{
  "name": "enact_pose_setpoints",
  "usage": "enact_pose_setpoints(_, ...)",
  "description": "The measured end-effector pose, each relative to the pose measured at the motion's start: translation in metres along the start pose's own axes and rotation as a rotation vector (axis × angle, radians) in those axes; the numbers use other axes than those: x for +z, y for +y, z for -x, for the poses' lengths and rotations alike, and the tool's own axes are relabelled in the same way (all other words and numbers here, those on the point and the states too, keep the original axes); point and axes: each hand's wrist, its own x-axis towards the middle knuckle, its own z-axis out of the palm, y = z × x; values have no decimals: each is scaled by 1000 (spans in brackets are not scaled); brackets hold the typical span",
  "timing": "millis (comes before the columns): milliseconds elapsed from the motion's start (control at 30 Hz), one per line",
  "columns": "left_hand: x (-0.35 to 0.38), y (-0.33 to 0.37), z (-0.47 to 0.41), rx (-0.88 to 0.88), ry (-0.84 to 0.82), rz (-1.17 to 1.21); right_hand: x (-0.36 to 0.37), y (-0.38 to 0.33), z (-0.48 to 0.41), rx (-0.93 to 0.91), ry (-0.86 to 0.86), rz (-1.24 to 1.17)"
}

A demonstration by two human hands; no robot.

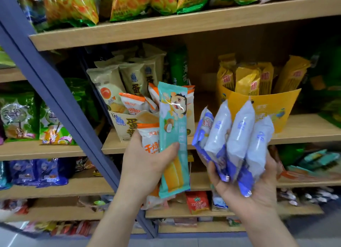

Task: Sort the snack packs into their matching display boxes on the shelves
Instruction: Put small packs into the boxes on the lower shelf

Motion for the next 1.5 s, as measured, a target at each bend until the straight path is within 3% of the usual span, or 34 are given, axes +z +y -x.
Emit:
enact_pose_setpoints(133, 16, -14, 7, 29, 34, -113, -15, 44, 6, 132, -243, 115)
enact_pose_setpoints(200, 21, -19, 9, 37, 10, -169, -23, 37, -6, 137, -129, 271)
enact_pose_setpoints(267, 22, -26, 12, 72, -72, -205, -43, 26, -7, 128, -120, 289)
enact_pose_setpoints(400, 23, -36, 15, 122, -328, -362, -64, 32, -10, 422, -247, 92)
enact_pose_setpoints(567, 19, -47, 21, 23, -550, -527, -100, 32, -2, 408, -206, 113)
enact_pose_setpoints(767, 25, -54, 29, 1, -552, -755, -131, 29, 5, 419, -342, 92)
enact_pose_setpoints(933, 29, -45, 28, 52, -486, -918, -140, 19, 7, 391, -151, 169)
enact_pose_setpoints(1100, 28, -37, 29, 204, -381, -1068, -130, 2, 5, 283, -126, 156)
enact_pose_setpoints(1233, 23, -37, 26, 207, -383, -843, -112, 12, -3, 148, -197, 223)
enact_pose_setpoints(1333, 19, -31, 23, 114, -390, -652, -95, 12, 0, 226, -392, 91)
enact_pose_setpoints(1500, 14, -26, 16, 12, -266, -413, -76, 9, 14, 42, -108, 112)
